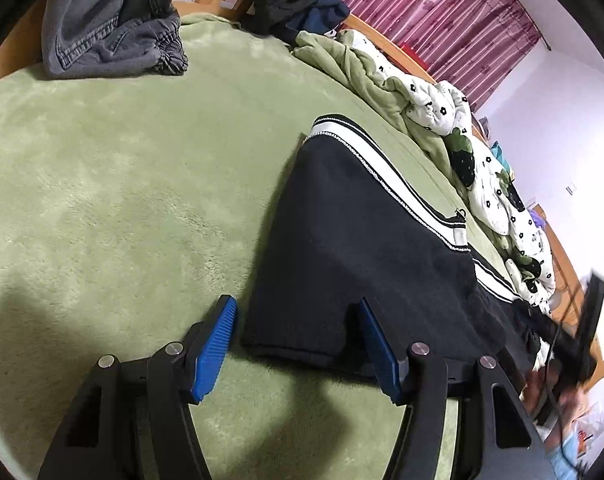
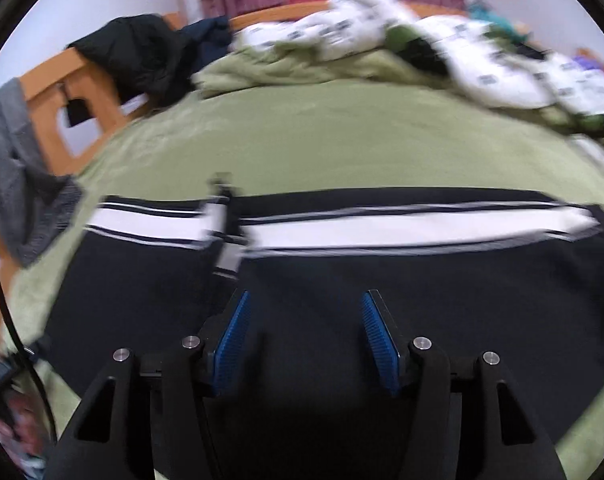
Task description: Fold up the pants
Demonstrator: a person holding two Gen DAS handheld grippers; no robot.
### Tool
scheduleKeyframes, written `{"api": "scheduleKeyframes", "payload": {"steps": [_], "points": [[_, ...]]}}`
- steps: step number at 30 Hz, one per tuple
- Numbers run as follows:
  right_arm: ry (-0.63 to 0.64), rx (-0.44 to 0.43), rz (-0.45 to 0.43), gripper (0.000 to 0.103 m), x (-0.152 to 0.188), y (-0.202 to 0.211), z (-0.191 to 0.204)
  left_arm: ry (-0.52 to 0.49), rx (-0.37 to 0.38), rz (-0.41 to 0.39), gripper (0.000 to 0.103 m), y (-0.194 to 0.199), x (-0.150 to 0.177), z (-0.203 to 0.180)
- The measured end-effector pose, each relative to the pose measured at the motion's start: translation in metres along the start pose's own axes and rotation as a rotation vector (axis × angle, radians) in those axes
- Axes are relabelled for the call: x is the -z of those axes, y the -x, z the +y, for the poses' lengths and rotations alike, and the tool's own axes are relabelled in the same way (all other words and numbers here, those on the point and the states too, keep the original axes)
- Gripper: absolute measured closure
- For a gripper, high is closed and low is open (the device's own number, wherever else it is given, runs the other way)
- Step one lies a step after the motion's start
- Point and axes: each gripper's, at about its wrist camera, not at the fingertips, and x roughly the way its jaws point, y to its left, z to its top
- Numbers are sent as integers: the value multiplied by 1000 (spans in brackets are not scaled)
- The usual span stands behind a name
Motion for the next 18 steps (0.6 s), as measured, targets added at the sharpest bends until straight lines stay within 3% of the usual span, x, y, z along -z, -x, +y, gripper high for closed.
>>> {"api": "scheduleKeyframes", "payload": {"steps": [2, 5, 8, 10, 12, 18], "points": [[-27, 12, -5, 46, 14, 10, -26, -1, -13, 15, 44, -4, -1, -1], [-55, -52, 70, 46, 38, 6, -58, 12, -18, 30, 44, -6, -3, -1], [7, -23, 104, 47, 64, -14, -68, 42, -16, 33, 44, -5, -5, 1], [61, 1, 53, 47, 69, -7, -61, 48, -29, 42, 44, -5, -4, -1], [85, 2, 58, 47, 65, 0, -60, 44, -43, 48, 44, -3, -2, -4], [-80, 42, -63, 42, 57, 42, -132, 39, -72, 21, 42, 7, 12, -12]]}}
